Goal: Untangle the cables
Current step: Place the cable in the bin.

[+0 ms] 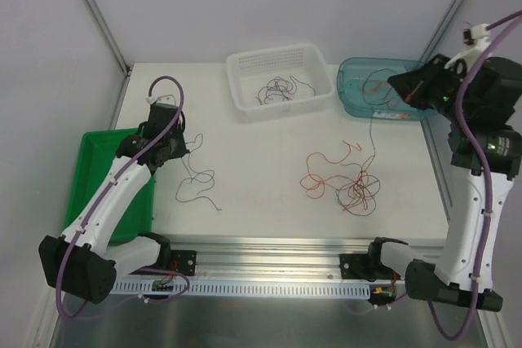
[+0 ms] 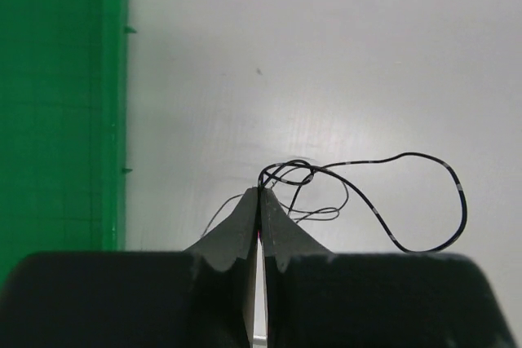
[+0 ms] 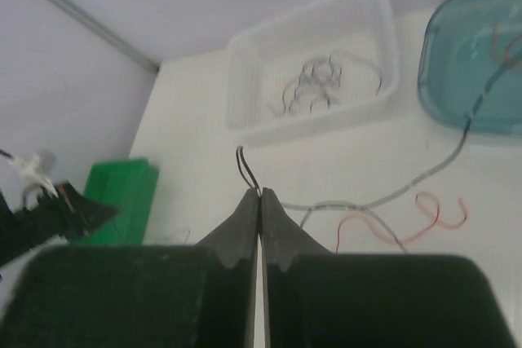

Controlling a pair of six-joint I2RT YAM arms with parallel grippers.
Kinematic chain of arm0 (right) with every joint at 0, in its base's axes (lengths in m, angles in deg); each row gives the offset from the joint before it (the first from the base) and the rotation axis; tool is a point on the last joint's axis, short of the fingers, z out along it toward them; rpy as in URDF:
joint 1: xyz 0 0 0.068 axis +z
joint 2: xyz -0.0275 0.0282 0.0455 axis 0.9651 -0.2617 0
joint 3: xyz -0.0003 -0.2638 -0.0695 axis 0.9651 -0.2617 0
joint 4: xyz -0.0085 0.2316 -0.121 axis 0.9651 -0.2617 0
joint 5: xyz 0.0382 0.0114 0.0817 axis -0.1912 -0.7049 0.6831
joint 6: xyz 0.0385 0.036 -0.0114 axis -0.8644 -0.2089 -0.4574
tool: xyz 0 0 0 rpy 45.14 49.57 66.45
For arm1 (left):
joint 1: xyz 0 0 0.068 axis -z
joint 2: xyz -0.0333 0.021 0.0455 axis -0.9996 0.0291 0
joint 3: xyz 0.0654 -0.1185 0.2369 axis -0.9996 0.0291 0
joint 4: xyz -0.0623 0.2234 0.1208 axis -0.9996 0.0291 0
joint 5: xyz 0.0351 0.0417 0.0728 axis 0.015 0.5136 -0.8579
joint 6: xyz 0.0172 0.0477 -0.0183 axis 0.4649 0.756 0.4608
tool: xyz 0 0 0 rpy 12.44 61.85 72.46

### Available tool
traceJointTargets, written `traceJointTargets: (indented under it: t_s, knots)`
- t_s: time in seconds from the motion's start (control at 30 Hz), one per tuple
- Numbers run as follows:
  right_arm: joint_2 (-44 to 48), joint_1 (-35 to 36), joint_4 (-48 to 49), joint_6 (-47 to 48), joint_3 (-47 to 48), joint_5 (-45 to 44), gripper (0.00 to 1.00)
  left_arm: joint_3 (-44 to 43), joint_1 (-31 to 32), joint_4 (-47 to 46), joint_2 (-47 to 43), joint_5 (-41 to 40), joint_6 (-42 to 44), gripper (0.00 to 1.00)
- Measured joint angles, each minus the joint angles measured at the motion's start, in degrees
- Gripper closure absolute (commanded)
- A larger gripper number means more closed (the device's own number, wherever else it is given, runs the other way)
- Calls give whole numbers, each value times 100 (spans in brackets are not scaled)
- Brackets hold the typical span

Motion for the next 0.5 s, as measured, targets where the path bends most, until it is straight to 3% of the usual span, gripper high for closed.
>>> traceJointTargets:
  t_s: [0.27,0.5]
  knots:
    - [57,1541,304,74,-3279,-293,99,-1773,0,-59,-144,1113,280,100]
    - [-107,2863,507,109,-4422,-772,99,-3591,2,46,-245,570,916,100]
